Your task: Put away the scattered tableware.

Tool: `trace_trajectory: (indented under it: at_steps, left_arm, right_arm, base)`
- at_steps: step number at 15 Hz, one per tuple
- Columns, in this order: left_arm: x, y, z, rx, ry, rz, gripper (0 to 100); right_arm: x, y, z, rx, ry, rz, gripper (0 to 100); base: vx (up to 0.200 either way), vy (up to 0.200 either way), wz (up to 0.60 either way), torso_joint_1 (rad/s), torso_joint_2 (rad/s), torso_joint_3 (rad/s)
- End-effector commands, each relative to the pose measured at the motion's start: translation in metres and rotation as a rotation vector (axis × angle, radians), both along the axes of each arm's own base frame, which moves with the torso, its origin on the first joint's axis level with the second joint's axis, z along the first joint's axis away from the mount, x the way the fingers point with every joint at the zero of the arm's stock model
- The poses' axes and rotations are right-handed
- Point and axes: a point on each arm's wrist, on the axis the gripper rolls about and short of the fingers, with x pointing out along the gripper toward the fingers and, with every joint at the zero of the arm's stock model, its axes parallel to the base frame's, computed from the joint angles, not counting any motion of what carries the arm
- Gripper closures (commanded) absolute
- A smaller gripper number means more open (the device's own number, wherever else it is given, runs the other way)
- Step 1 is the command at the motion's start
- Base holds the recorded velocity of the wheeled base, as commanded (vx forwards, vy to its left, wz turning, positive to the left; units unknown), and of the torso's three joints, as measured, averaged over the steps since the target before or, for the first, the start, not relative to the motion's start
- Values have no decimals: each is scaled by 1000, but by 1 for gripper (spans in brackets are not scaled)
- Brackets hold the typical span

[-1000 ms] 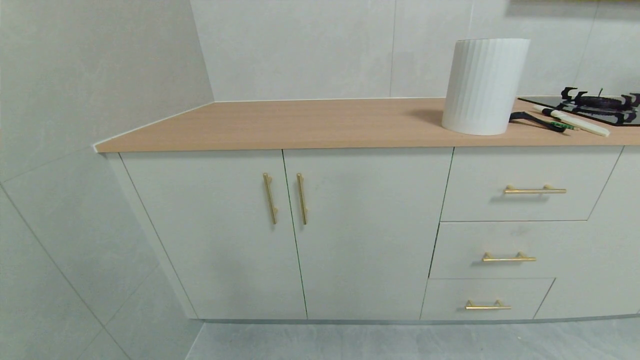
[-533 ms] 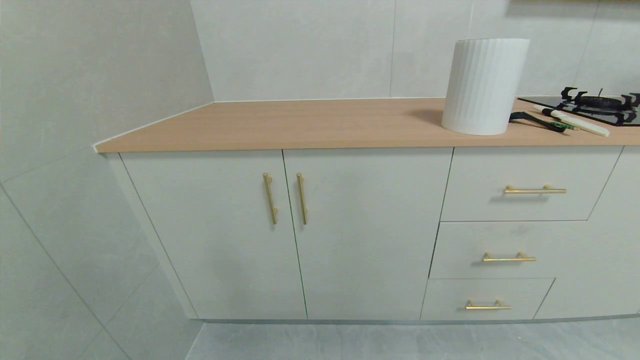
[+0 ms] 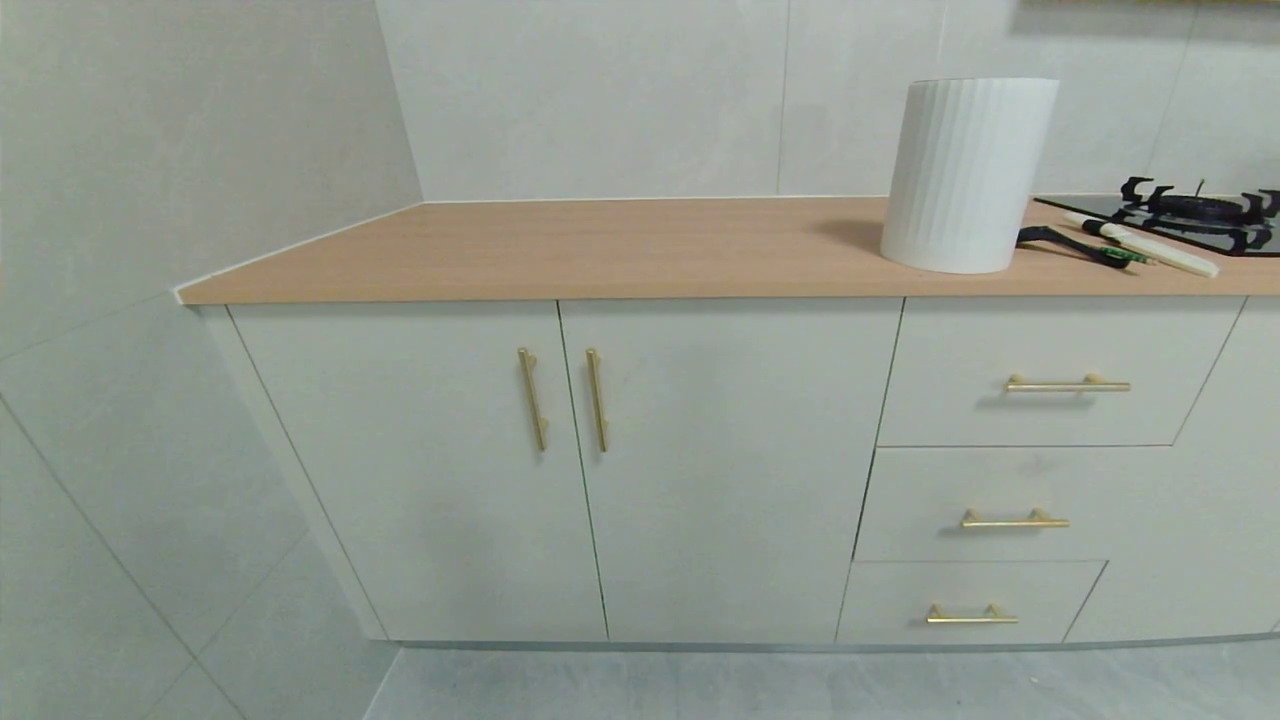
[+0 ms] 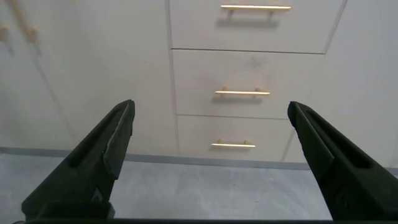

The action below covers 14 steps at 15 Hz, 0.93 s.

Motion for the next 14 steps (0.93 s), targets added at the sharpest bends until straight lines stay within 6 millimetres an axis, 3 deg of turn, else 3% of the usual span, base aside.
trace_trajectory:
  at_steps: [1,11,14]
  left_arm:
    - [0,0,0,-1,0,2,0]
    - [0,0,0,-9,0,1,0]
    - [0,0,0,-9,0,2,0]
  right_arm:
    - [0,0,0,0,2,1,0]
    - [0,0,0,1,2,-1,0]
    - [0,0,0,3,2,-1,0]
  base:
    - [0,-200,0,12,-2,12]
    - [0,-200,0,3,2,4]
    - [0,0,0,0,0,0]
